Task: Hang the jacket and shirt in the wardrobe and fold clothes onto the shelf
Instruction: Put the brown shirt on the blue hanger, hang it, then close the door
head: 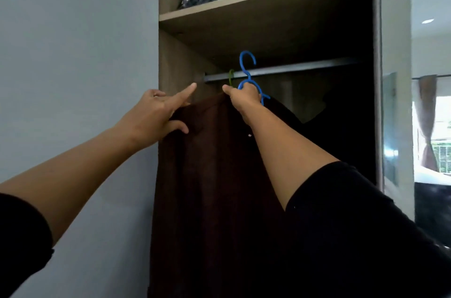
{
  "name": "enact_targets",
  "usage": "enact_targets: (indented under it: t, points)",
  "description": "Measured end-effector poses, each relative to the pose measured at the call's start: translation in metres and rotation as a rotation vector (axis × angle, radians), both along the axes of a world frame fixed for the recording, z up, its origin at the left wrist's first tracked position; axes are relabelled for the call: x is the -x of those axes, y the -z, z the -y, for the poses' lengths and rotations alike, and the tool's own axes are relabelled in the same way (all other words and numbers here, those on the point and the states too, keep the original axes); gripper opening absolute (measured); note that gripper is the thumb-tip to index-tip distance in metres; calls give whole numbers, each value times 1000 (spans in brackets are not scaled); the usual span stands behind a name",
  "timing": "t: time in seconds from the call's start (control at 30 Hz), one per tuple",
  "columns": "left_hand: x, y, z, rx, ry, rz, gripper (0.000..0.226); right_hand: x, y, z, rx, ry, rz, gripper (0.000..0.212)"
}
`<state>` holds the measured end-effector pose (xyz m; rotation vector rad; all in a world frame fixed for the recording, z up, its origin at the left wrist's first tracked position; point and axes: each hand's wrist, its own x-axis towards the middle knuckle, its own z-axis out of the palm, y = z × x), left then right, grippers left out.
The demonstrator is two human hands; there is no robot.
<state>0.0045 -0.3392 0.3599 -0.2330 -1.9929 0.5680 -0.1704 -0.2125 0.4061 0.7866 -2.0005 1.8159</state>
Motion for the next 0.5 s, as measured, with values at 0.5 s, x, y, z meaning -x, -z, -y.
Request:
enact_targets:
  t: [0.5]
  points:
    - [146,-37,31,-103,96,66,76,161,-31,37,119,-106,8,85]
